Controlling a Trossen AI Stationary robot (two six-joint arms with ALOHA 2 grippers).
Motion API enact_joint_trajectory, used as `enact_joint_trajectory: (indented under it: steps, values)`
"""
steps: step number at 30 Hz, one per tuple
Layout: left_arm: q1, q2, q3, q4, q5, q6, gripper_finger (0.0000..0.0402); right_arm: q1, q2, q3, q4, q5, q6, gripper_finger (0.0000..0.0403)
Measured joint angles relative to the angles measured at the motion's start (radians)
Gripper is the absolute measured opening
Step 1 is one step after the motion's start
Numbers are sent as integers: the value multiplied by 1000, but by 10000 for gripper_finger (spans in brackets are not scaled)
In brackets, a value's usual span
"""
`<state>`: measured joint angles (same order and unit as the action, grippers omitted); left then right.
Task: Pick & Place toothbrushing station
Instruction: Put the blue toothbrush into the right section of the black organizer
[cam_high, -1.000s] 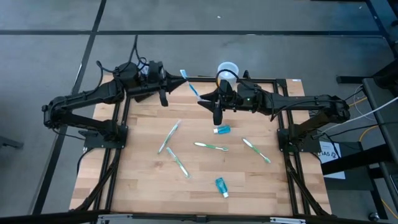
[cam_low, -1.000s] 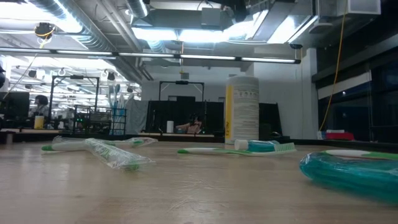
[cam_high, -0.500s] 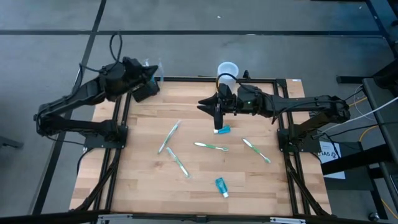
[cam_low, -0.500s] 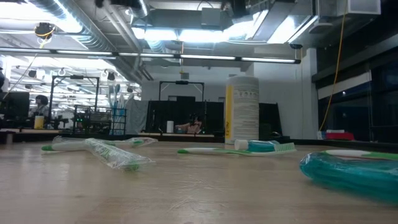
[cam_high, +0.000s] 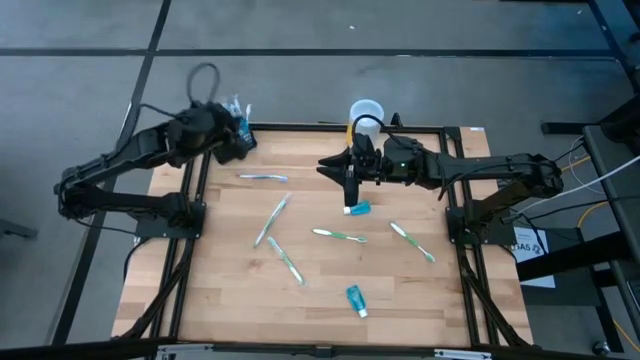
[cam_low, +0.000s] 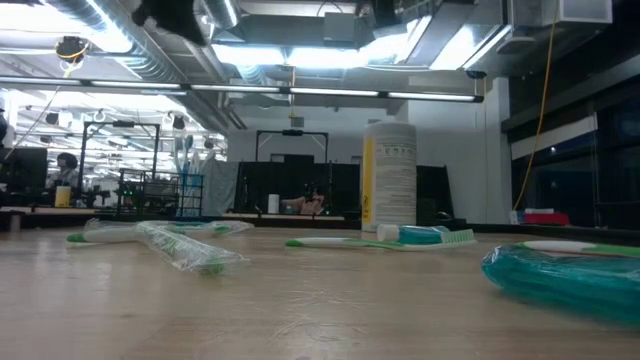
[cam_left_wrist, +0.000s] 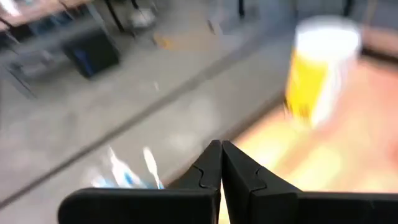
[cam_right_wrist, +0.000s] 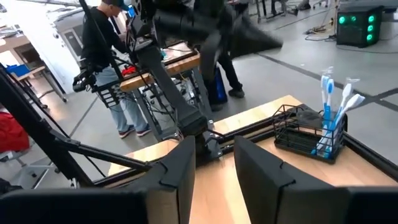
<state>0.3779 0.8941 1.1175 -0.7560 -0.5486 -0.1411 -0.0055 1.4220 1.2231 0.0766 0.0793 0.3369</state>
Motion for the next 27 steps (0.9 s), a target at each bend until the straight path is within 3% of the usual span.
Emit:
enact_joint_trajectory:
  steps: [4,10,15,18,27]
  values:
    - [-1,52,-1,-176,120,-29,16,0,0,0,-41,-1,19,113]
    - [-5,173,-1,-183,320,52,97,0,0,0,-31,-16,22,113]
    - [3,338,-1,-182,336,225,182,1,0,0,-14,-33,43,113]
    - [22,448,-1,-141,349,321,214,4,0,0,-3,-42,57,113]
    - [134,752,-1,-24,501,422,209,50,-14,0,13,2,75,113]
